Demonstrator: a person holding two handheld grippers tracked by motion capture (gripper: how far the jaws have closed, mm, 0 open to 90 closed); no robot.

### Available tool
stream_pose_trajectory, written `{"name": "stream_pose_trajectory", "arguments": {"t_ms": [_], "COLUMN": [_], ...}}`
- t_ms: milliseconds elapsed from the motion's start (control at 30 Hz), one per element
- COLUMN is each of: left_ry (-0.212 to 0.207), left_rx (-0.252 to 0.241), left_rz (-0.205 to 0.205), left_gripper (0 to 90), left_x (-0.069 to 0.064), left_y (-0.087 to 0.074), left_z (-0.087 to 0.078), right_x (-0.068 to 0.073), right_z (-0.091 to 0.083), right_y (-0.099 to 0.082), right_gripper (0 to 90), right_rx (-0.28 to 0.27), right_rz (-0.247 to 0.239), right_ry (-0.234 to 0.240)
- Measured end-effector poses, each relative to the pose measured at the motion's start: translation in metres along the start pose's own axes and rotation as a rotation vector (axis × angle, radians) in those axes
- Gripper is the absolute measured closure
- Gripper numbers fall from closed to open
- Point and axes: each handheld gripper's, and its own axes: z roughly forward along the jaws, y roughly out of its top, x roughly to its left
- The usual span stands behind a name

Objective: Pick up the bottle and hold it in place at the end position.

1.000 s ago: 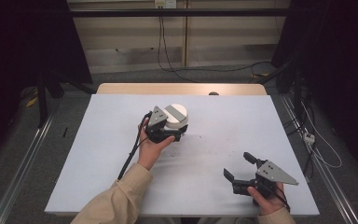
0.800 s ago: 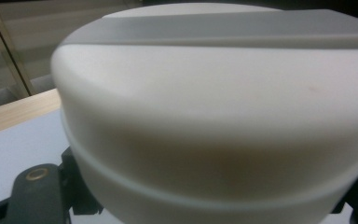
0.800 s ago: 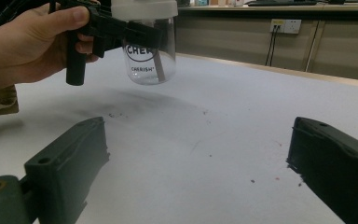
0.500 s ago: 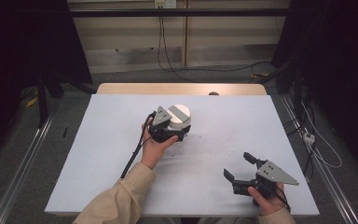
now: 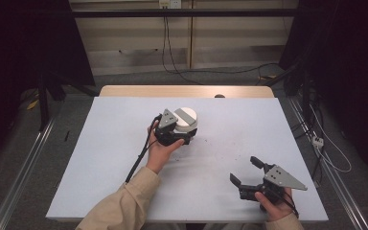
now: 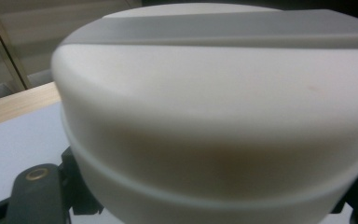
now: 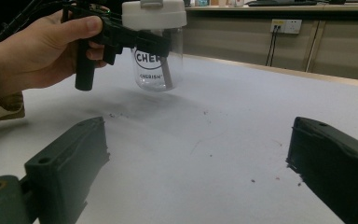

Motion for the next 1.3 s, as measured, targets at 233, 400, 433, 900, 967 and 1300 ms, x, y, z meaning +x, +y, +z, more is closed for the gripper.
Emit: {"name": "stream_pose_trajectory", "arguments": {"t_ms": [233,400,433,900,967,1300], "left_ry": [-0.004,-0.006,-0.006,-0.014,-0.013,-0.008], "left_rx": [0.010,0.020,0.022,0.018,0.018,0.028], "left_rz": [-0.008,-0.004,-0.003,-0.004,-0.006,0.000], "left_gripper": [18.7,18.7,18.7,18.7,18.7,18.7], "left_x": [0.000,0.000,0.000,-0.003,-0.003,-0.002], "left_y": [-0.003,-0.005,-0.006,-0.005,-0.006,-0.009], "left_z": [0.004,0.008,0.009,0.016,0.017,0.019], "right_x": [0.000,0.000,0.000,-0.001,-0.001,-0.001], "right_z": [0.000,0.000,0.000,-0.001,-0.001,-0.001], "right_y": [0.000,0.000,0.000,-0.001,-0.001,-0.001], "right_gripper": [4.6,4.5,4.5,4.5,4.5,4.5], "right_rx": [-0.003,-0.001,-0.001,-0.002,0.000,0.000], "right_rz": [-0.003,0.004,0.003,0.010,0.009,0.011], "right_ry": [0.002,0.003,0.004,0.000,0.000,-0.002]}}
